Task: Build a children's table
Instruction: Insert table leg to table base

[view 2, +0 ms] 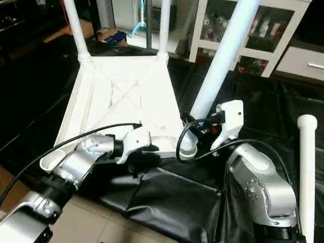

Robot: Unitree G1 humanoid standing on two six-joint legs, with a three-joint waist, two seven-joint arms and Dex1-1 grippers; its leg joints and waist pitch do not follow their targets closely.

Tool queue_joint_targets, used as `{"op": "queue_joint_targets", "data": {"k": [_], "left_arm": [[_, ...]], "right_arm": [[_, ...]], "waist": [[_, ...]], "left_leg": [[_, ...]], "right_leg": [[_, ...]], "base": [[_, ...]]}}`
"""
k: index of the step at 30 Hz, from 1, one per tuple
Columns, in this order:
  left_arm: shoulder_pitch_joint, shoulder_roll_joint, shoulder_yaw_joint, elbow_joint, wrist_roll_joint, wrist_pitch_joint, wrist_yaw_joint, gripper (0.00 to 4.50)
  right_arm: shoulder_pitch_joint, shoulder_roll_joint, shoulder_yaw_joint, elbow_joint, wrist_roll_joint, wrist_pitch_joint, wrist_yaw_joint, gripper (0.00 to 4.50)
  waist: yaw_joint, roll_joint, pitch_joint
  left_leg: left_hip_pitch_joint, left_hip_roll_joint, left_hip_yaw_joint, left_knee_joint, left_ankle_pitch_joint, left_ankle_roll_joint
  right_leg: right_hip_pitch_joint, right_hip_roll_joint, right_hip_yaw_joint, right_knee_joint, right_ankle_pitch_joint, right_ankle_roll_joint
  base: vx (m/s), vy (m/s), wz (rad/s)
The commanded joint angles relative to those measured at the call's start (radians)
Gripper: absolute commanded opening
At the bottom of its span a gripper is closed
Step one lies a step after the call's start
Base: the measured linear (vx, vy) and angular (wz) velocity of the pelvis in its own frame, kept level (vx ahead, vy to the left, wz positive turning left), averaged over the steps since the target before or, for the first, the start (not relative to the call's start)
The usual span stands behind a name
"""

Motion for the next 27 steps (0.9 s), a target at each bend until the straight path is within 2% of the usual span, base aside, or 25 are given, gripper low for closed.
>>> {"op": "queue_joint_targets", "data": {"k": [1, 4, 8, 9, 10, 13, 14, 16, 17, 18, 21, 23, 24, 25, 26, 27], "left_arm": [[-0.013, 0.014, -0.033, 0.062, 0.044, -0.026, 0.004, 1.14], [-0.016, 0.047, -0.064, 0.087, 0.084, -0.060, -0.005, 0.96], [-0.016, 0.080, -0.083, 0.092, 0.112, -0.061, -0.020, 0.68], [-0.022, 0.083, -0.086, 0.103, 0.114, -0.056, -0.027, 0.51], [-0.025, 0.083, -0.086, 0.108, 0.115, -0.055, -0.027, 0.43], [-0.035, 0.079, -0.084, 0.124, 0.109, -0.047, -0.034, 0.29], [-0.040, 0.073, -0.080, 0.129, 0.101, -0.046, -0.038, 0.23], [-0.047, 0.066, -0.075, 0.135, 0.084, -0.047, -0.052, 0.11], [-0.053, 0.061, -0.073, 0.139, 0.074, -0.048, -0.061, 0.07], [-0.056, 0.060, -0.076, 0.140, 0.074, -0.047, -0.066, 0.07], [-0.047, 0.065, -0.092, 0.139, 0.087, -0.048, -0.077, 0.02], [-0.043, 0.066, -0.094, 0.135, 0.089, -0.048, -0.083, 0.02], [-0.037, 0.067, -0.097, 0.126, 0.086, -0.044, -0.096, 0.02], [-0.033, 0.066, -0.099, 0.118, 0.083, -0.041, -0.106, 0.02], [-0.031, 0.065, -0.101, 0.115, 0.081, -0.041, -0.111, 0.02], [-0.030, 0.064, -0.101, 0.109, 0.079, -0.039, -0.115, 0.02]], "right_arm": [[0.005, -0.010, -0.008, -0.018, 0.013, 0.005, 0.007, 1.83], [0.002, -0.011, -0.012, -0.009, 0.014, 0.002, 0.009, 1.83], [-0.008, -0.016, -0.007, 0.014, 0.011, -0.002, 0.019, 1.83], [-0.027, -0.019, 0.000, 0.026, 0.008, -0.002, 0.027, 1.83], [-0.035, -0.019, 0.003, 0.030, 0.006, -0.003, 0.029, 1.83], [-0.057, -0.016, 0.007, 0.039, 0.011, -0.002, 0.033, 1.83], [-0.069, -0.017, 0.010, 0.045, 0.013, 0.000, 0.039, 1.83], [-0.085, -0.021, 0.020, 0.057, 0.018, 0.006, 0.057, 1.83], [-0.099, -0.031, 0.040, 0.078, 0.020, 0.012, 0.092, 1.83], [-0.104, -0.040, 0.052, 0.092, 0.020, 0.018, 0.114, 1.83], [-0.129, -0.067, 0.096, 0.166, -0.002, 0.035, 0.173, 1.83], [-0.138, -0.070, 0.102, 0.184, -0.004, 0.041, 0.180, 1.83], [-0.148, -0.074, 0.106, 0.205, -0.007, 0.047, 0.186, 1.83], [-0.156, -0.078, 0.108, 0.220, -0.007, 0.053, 0.193, 1.83], [-0.162, -0.082, 0.110, 0.232, -0.007, 0.057, 0.202, 1.83], [-0.172, -0.084, 0.110, 0.257, -0.009, 0.060, 0.211, 1.83]], "waist": [[-0.001, -0.005, -0.062], [-0.001, -0.007, -0.059], [-0.011, -0.008, -0.053], [-0.015, -0.011, -0.051], [-0.015, -0.011, -0.051], [-0.022, -0.008, -0.051], [-0.022, -0.002, -0.052], [-0.023, -0.003, -0.053], [-0.023, 0.001, -0.055], [-0.024, -0.004, -0.057], [-0.021, -0.004, -0.059], [-0.022, -0.004, -0.059], [-0.022, -0.011, -0.059], [-0.021, -0.008, -0.057], [-0.023, -0.020, -0.058], [-0.023, -0.020, -0.058]], "left_leg": [[0.014, 0.069, -0.023, -0.071, 0.026, 0.116], [0.013, 0.071, -0.024, -0.075, -0.006, 0.107], [0.014, 0.071, -0.024, -0.083, -0.094, 0.064], [0.015, 0.070, -0.023, -0.084, -0.123, 0.047], [0.015, 0.070, -0.023, -0.084, -0.123, 0.047], [0.015, 0.070, -0.024, -0.087, -0.131, 0.032], [0.015, 0.070, -0.026, -0.088, -0.130, 0.028], [0.017, 0.070, -0.025, -0.087, -0.129, 0.028], [0.016, 0.070, -0.025, -0.086, -0.117, 0.033], [0.014, 0.069, -0.025, -0.084, -0.100, 0.043], [0.012, 0.069, -0.023, -0.079, -0.061, 0.072], [0.011, 0.068, -0.022, -0.078, -0.060, 0.082], [0.010, 0.071, -0.022, -0.078, -0.066, 0.084], [0.012, 0.071, -0.021, -0.079, -0.071, 0.082], [0.011, 0.072, -0.020, -0.079, -0.074, 0.083], [0.010, 0.073, -0.021, -0.080, -0.069, 0.085]], "right_leg": [[0.048, -0.057, 0.042, -0.055, 0.153, -0.313], [0.048, -0.060, 0.042, -0.060, 0.120, -0.307], [0.046, -0.060, 0.043, -0.070, 0.006, -0.297], [0.044, -0.059, 0.043, -0.075, -0.049, -0.287], [0.044, -0.059, 0.043, -0.075, -0.049, -0.287], [0.042, -0.058, 0.043, -0.078, -0.076, -0.278], [0.041, -0.058, 0.042, -0.076, -0.070, -0.278], [0.040, -0.057, 0.042, -0.076, -0.045, -0.283], [0.042, -0.058, 0.043, -0.073, -0.015, -0.290], [0.045, -0.058, 0.042, -0.070, 0.015, -0.299], [0.047, -0.059, 0.042, -0.066, 0.074, -0.316], [0.047, -0.059, 0.041, -0.066, 0.073, -0.326], [0.048, -0.062, 0.041, -0.066, 0.057, -0.327], [0.046, -0.061, 0.041, -0.068, 0.036, -0.324], [0.047, -0.060, 0.042, -0.070, 0.028, -0.321], [0.047, -0.061, 0.041, -0.068, 0.019, -0.319]], "base": [[0.000, 0.000, 0.00], [0.000, 0.000, 0.00], [0.000, 0.000, 0.00], [0.000, 0.000, 0.00], [0.000, 0.000, 0.00], [0.000, 0.000, 0.00], [0.000, 0.000, 0.00], [0.000, 0.000, 0.00], [0.000, 0.000, 0.00], [0.000, 0.000, 0.00], [0.000, 0.000, 0.00], [0.000, 0.000, 0.00], [0.000, 0.000, 0.00], [0.000, 0.000, 0.00], [0.000, 0.000, 0.00], [0.000, 0.000, 0.00]]}}
